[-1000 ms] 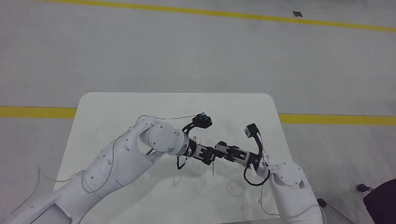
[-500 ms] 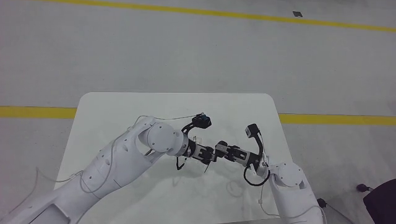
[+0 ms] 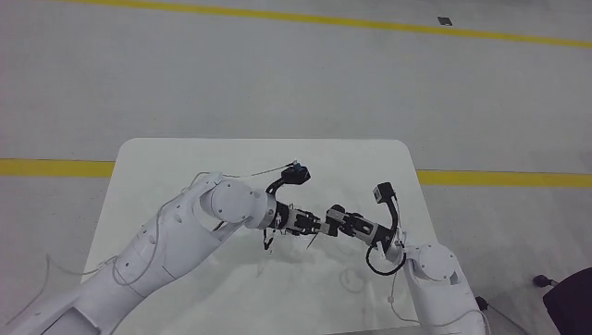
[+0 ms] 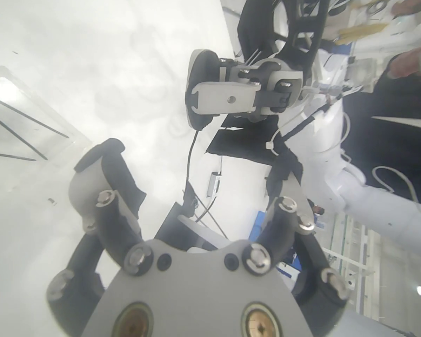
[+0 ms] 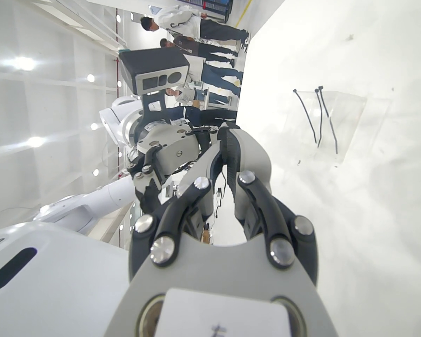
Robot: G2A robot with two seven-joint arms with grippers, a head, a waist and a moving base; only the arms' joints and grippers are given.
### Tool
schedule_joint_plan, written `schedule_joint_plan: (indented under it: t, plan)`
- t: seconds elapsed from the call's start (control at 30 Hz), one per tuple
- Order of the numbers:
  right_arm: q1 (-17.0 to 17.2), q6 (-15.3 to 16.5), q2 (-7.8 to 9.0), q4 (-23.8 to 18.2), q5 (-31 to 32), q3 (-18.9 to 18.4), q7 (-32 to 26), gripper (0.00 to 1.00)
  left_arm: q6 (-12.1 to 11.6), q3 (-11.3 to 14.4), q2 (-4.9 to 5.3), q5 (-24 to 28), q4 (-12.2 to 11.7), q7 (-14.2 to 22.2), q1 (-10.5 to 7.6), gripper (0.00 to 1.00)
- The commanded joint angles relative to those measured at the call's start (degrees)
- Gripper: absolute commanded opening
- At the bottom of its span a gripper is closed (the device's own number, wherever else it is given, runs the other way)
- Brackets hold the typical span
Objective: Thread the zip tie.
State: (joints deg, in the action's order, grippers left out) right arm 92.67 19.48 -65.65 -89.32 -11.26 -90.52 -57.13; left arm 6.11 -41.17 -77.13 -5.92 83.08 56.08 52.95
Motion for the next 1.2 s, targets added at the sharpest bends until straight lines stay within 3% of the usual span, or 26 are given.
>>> schedule_joint_plan:
  t: [0.0,0.23,0.57,0.63,0.93,1.17]
  plan:
    - [0.2,0.0,-0.16,-0.3,-0.6,-0.5,1.8,0.0,-0.4,-1.7,0.16,3.6,-0.1,-2.1,1.1,1.0]
    - [0.5,0.0,-1.03,-2.1,-1.9,-1.4,6.9,0.0,-3.8,-5.5,0.48,14.3,-1.0,-7.7,4.92,1.0]
    - [0.5,0.0,-1.37,-1.9,-2.5,-1.1,7.9,0.0,-3.8,-5.6,0.53,14.6,-1.3,-7.9,5.07,1.0]
    - [0.5,0.0,-1.44,-1.9,-1.7,-0.7,9.6,0.0,-3.9,-5.2,0.49,14.9,-1.3,-9.6,5.95,1.0]
    - [2.6,0.0,-3.08,-3.8,-3.2,3.6,21.9,0.0,-8.6,-5.0,-0.08,19.6,-1.8,-18.7,8.6,1.0]
    - [3.0,0.0,-4.1,-4.2,-2.4,5.1,25.5,0.0,-12.4,-5.2,-0.44,23.5,-2.5,-23.5,10.34,1.0]
